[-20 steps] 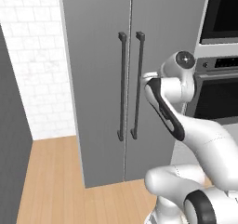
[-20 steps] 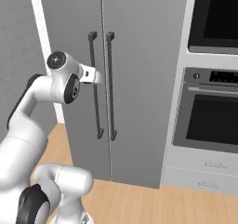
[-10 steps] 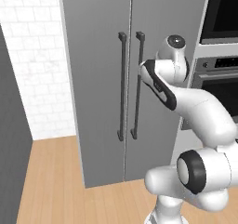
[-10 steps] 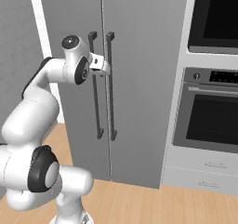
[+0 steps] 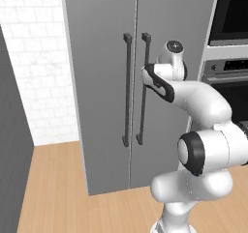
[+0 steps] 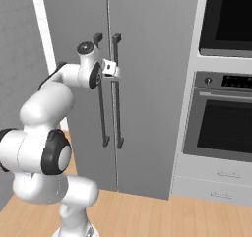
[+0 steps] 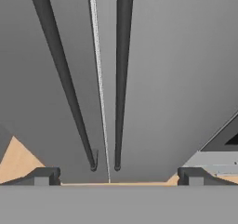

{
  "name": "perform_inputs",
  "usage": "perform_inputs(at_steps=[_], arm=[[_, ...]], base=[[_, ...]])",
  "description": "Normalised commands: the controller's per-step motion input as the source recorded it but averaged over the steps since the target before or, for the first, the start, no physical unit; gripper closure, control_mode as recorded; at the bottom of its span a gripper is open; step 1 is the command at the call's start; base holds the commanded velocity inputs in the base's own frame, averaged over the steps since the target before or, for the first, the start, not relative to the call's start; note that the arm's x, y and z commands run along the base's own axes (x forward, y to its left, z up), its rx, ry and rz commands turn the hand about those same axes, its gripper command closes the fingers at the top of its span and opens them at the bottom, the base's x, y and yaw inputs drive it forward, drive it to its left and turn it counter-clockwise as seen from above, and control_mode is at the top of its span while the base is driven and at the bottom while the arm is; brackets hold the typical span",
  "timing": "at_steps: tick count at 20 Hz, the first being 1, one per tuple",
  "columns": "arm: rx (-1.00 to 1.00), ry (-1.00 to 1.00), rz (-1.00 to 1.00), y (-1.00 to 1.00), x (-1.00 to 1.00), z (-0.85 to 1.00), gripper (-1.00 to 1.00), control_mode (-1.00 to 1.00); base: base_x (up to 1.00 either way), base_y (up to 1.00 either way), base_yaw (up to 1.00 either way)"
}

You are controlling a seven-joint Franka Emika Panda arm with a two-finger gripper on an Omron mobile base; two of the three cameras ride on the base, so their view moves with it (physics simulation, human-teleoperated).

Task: Grab a lemon wedge from the fridge and one ice cube from the ice bowl, and put them in the glass of lemonade.

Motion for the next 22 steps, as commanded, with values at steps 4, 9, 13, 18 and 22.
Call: perform_inputs(at_steps=[4,9,13,18,22], arm=[[0.00,-0.02,0.00,0.00,0.72,-0.27,-1.00,-1.00],[0.00,0.00,0.00,0.00,0.70,-0.20,-1.00,-1.00],[0.00,0.00,0.00,-0.01,0.45,0.00,-1.00,-1.00],[0.00,0.00,0.00,-0.01,0.35,0.00,-1.00,-1.00],[0.00,0.00,0.00,-0.07,0.48,-0.18,-1.00,-1.00]], base=[[0.00,0.00,0.00],[0.00,0.00,0.00],[0.00,0.00,0.00],[0.00,0.00,0.00],[0.00,0.00,0.00]])
